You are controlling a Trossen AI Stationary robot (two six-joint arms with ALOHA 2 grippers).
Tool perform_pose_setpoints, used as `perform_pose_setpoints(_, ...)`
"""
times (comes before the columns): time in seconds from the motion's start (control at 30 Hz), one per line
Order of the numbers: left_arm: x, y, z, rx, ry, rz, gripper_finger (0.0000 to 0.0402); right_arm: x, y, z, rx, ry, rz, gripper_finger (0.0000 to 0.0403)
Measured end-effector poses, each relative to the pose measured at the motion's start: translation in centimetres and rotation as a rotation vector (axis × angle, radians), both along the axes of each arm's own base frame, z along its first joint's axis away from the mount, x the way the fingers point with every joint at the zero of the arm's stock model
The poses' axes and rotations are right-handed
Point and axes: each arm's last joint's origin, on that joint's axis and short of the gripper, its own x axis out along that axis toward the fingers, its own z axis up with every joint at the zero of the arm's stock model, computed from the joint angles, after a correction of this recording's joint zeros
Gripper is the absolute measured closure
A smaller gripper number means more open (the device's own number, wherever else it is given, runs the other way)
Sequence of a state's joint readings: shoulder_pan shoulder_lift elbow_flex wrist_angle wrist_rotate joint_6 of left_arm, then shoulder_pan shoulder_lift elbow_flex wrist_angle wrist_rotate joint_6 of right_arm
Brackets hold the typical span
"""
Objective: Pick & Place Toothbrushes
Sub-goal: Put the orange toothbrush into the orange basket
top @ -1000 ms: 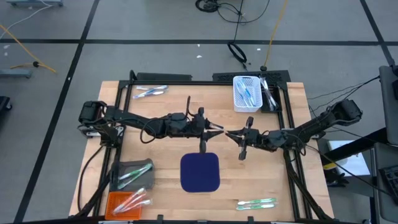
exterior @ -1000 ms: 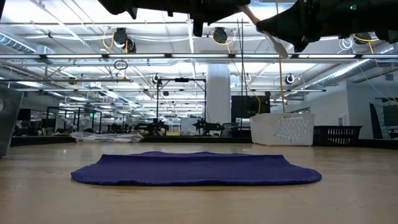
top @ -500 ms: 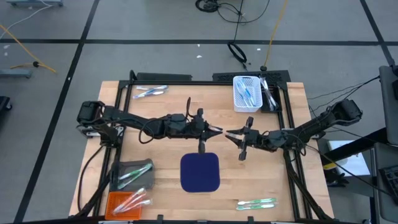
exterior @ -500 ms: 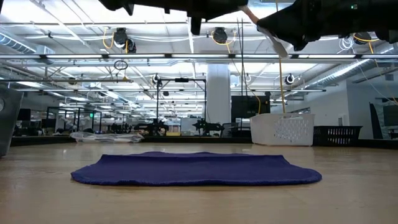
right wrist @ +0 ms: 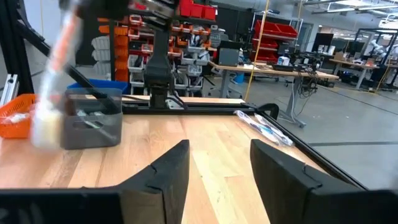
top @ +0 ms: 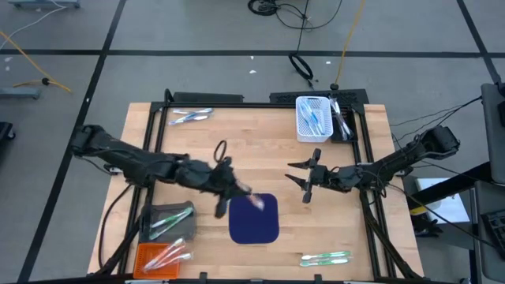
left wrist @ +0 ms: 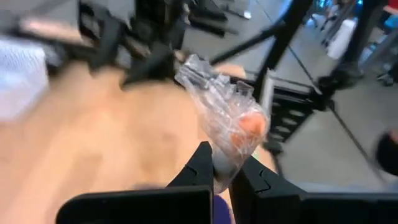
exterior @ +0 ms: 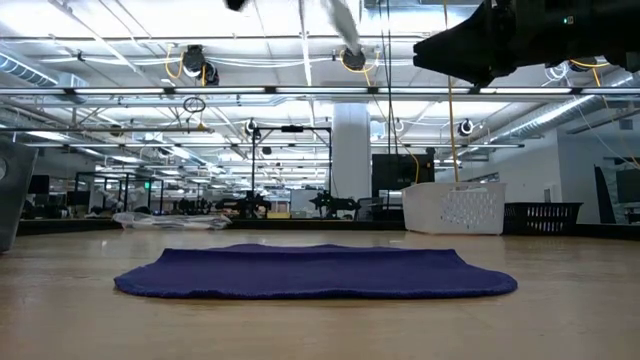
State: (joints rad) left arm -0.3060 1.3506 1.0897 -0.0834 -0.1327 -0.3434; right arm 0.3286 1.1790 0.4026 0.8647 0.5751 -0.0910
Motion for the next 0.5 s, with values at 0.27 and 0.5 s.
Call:
perform_pose_setpoints(0.27, -4.9, -2.6, 0.7, -0.192, 0.195, 0.015, 0.0394, 0.0, 0.0, 0.0, -0.001, 0.002, 0.0, 0.0242)
perform_pose_setpoints(0.5, -6.9, -4.4, -0.4, -0.377, 0.404, 0.054, 0.0394, 0.0, 0.0, 0.0, -0.001, 0.002, 0.0, 0.0244)
